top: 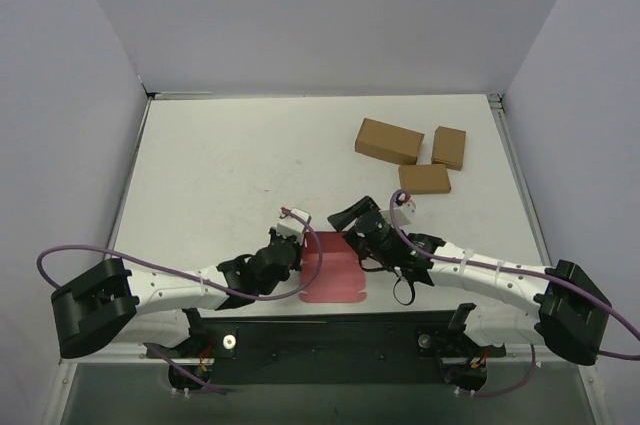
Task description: Fold the paper box
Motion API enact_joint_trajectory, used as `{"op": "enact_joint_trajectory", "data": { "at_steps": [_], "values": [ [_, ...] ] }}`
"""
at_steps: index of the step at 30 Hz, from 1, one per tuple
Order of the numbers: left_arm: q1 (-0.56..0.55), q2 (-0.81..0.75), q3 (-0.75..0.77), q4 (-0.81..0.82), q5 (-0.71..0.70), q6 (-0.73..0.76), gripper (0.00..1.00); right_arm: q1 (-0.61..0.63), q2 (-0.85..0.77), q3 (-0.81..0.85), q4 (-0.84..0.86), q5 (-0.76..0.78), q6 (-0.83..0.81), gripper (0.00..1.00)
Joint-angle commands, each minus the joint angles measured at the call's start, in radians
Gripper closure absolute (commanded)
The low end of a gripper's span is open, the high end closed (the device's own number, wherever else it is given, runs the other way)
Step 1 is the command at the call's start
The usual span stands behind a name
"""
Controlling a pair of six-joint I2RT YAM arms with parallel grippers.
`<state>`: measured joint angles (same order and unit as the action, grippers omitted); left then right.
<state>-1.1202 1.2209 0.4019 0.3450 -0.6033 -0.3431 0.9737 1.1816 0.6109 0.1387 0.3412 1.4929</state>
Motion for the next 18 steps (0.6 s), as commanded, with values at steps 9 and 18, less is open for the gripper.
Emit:
{"op": "enact_joint_trajectory", "data": {
  "at_steps": [9, 18],
  "values": [
    [-0.029, 0.025, 0.012, 0.098, 0.000, 0.042, 0.94, -0.036, 0.067, -0.016, 0.062, -0.007, -0.003, 0.59],
    [-0.029, 0.020, 0.002, 0.124, 0.057, 0.084, 0.76, -0.050, 0.067, -0.046, 0.073, -0.016, -0.005, 0.87]
  ]
}}
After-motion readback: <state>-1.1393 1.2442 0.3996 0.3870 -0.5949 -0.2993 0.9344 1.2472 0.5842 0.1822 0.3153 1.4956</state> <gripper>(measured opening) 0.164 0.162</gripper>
